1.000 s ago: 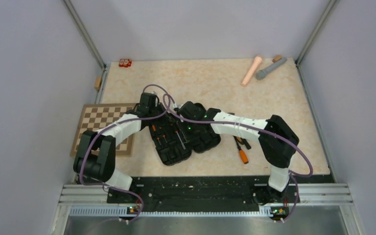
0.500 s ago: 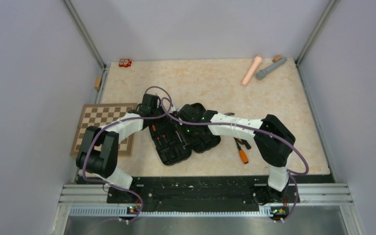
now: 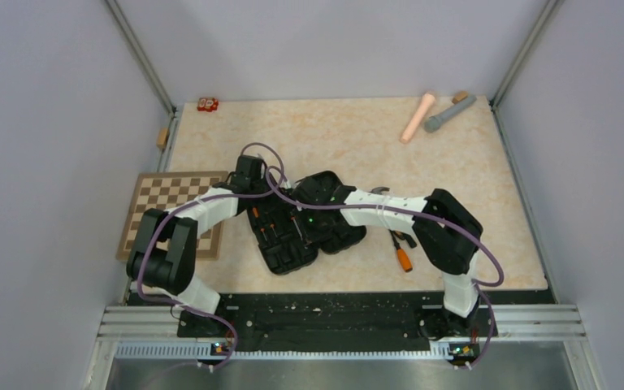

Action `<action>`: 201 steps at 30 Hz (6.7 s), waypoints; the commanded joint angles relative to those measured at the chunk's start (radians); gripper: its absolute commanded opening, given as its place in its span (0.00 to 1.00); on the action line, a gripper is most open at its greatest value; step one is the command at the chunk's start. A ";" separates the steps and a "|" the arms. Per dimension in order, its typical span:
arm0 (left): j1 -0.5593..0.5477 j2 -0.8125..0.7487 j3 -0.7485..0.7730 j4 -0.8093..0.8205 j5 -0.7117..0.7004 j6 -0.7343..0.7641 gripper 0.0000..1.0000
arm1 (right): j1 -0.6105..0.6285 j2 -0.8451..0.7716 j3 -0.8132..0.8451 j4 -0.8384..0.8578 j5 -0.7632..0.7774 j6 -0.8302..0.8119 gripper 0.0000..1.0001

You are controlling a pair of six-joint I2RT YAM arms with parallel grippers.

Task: Pack the tool kit
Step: Place the screwdriver in the toolbox.

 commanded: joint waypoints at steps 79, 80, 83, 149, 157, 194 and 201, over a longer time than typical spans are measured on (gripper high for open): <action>0.092 0.116 -0.433 0.383 0.009 -0.313 0.00 | -0.051 0.166 0.063 -0.226 0.264 -0.168 0.00; 0.092 0.106 -0.434 0.373 0.000 -0.307 0.00 | -0.052 0.159 0.066 -0.225 0.258 -0.172 0.00; 0.092 0.078 -0.434 0.349 -0.028 -0.289 0.00 | -0.053 0.141 0.073 -0.206 0.224 -0.177 0.00; 0.065 -0.807 -0.435 -0.331 -0.391 -0.018 0.45 | -0.011 0.280 0.521 -0.253 0.098 -0.349 0.00; 0.065 -0.759 -0.452 -0.297 -0.339 -0.032 0.42 | -0.002 0.288 0.522 -0.262 0.098 -0.352 0.00; 0.065 -0.739 -0.470 -0.259 -0.293 -0.027 0.40 | 0.011 0.331 0.581 -0.319 0.125 -0.337 0.00; 0.065 -0.734 -0.473 -0.251 -0.284 -0.026 0.40 | 0.011 0.350 0.567 -0.322 0.114 -0.336 0.00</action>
